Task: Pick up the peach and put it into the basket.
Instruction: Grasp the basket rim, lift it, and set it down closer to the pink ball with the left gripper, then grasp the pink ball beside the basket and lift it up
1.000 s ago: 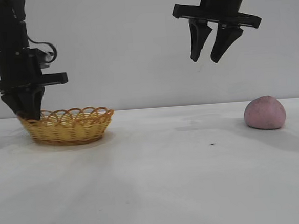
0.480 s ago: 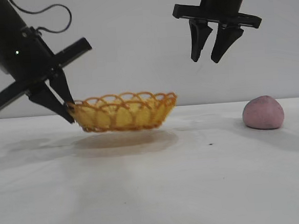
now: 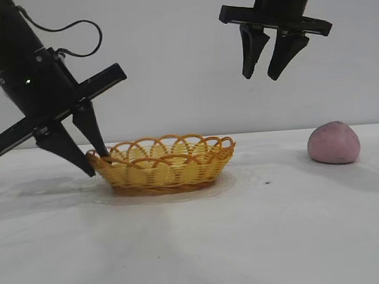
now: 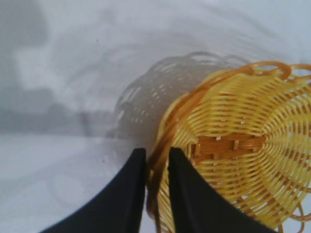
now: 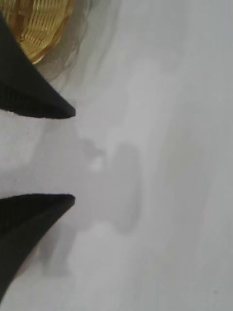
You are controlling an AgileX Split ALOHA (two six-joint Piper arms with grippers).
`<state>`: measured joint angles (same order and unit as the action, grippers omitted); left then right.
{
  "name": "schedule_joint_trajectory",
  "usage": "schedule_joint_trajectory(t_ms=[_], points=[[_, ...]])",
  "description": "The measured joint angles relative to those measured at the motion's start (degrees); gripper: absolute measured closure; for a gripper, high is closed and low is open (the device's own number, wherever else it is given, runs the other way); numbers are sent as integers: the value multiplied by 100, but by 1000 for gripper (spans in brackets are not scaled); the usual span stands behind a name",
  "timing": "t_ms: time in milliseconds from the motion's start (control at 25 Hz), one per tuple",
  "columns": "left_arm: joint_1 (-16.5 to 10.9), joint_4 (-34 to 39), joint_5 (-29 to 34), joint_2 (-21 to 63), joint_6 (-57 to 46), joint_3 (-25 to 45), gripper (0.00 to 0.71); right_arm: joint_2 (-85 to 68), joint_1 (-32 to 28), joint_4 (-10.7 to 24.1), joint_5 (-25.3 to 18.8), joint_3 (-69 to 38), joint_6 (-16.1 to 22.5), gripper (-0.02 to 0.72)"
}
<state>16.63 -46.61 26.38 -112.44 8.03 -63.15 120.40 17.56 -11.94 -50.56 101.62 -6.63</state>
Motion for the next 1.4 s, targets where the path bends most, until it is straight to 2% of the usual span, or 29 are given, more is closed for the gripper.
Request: schedule_joint_trajectory(t_ms=[80, 160, 240, 400, 440, 480, 640, 680, 760, 920, 1120, 1240, 1400], points=[[0, 86, 117, 13, 0, 0, 292, 0, 0, 0, 0, 0, 0, 368], [-39, 238, 275, 102, 0, 0, 184, 0, 0, -11, 0, 0, 0, 368], [-171, 567, 453, 293, 0, 0, 132, 0, 0, -11, 0, 0, 0, 368], [-603, 1535, 512, 922, -65, 12, 148, 0, 0, -33, 0, 0, 0, 368], [-722, 1882, 512, 1048, -79, 12, 213, 0, 0, -43, 0, 0, 0, 368], [-819, 2337, 512, 1154, -115, 12, 240, 0, 0, -54, 0, 0, 0, 368], [-1201, 4742, 886, 1126, -1290, -7, 229, 0, 0, -134, 0, 0, 0, 368], [-1247, 5283, 993, 1112, -1632, -7, 269, 0, 0, -134, 0, 0, 0, 368], [-1265, 5865, 1072, 1140, -2037, -7, 255, 0, 0, -144, 0, 0, 0, 368], [-1241, 5947, 1082, 1779, -2236, -7, 255, 0, 0, -144, -36, 0, 0, 368], [-875, 5947, 1157, 3659, -2255, 389, 255, 0, 0, -134, -36, 0, -24, 368], [-674, 5947, 1654, 5023, -2087, 883, 255, 0, 0, -134, -43, 0, -67, 368], [-643, 5924, 2555, 6517, -1959, 1577, 255, 5, 0, -134, -22, 0, -132, 368]])
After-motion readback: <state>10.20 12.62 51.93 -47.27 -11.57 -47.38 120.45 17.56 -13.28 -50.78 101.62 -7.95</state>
